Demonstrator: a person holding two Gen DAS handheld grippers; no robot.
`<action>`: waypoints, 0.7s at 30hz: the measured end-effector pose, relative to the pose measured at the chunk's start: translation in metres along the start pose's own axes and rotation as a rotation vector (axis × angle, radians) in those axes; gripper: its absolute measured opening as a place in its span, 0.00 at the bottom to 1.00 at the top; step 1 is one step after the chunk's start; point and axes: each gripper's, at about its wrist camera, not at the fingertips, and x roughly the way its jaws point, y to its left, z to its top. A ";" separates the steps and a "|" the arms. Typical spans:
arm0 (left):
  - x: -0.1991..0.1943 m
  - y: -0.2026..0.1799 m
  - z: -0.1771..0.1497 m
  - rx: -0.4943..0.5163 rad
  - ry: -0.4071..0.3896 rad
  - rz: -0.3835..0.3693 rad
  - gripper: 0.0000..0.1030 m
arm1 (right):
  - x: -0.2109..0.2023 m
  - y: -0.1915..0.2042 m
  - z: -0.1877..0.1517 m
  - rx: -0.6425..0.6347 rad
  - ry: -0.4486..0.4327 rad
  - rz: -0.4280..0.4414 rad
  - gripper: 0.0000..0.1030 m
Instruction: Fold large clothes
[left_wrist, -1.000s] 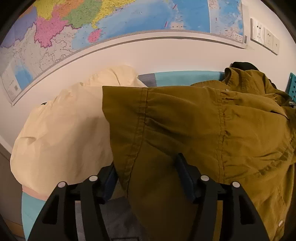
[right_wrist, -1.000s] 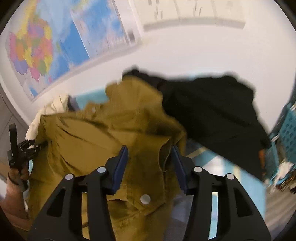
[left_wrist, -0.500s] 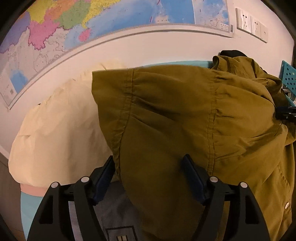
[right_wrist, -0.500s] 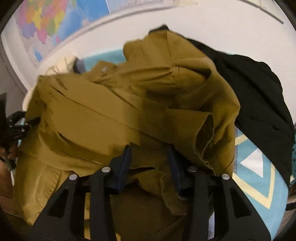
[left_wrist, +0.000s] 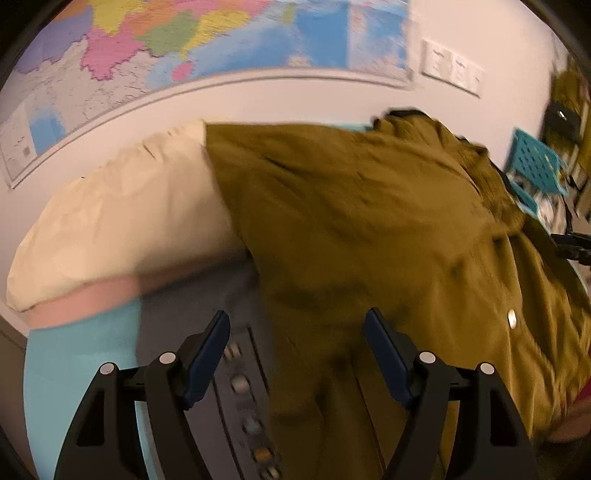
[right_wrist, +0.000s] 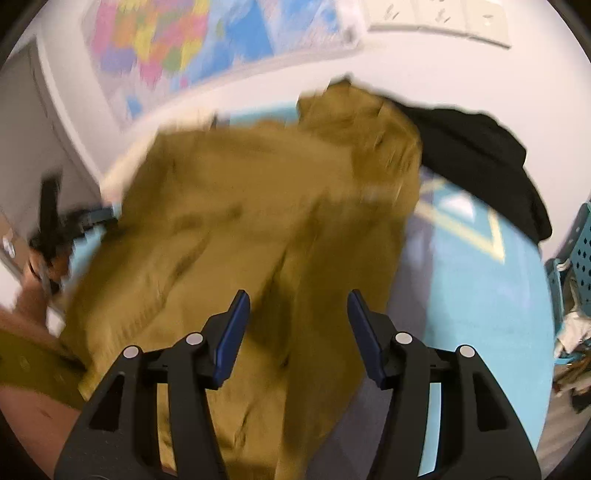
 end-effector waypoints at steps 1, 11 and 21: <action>-0.001 -0.002 -0.004 0.004 0.008 -0.008 0.71 | 0.006 0.007 -0.006 -0.029 0.037 -0.028 0.52; -0.023 0.007 -0.056 -0.074 0.059 -0.085 0.76 | -0.053 -0.016 -0.052 0.206 -0.104 0.055 0.72; -0.040 -0.005 -0.100 -0.099 0.106 -0.240 0.84 | -0.059 -0.010 -0.109 0.308 -0.092 0.179 0.84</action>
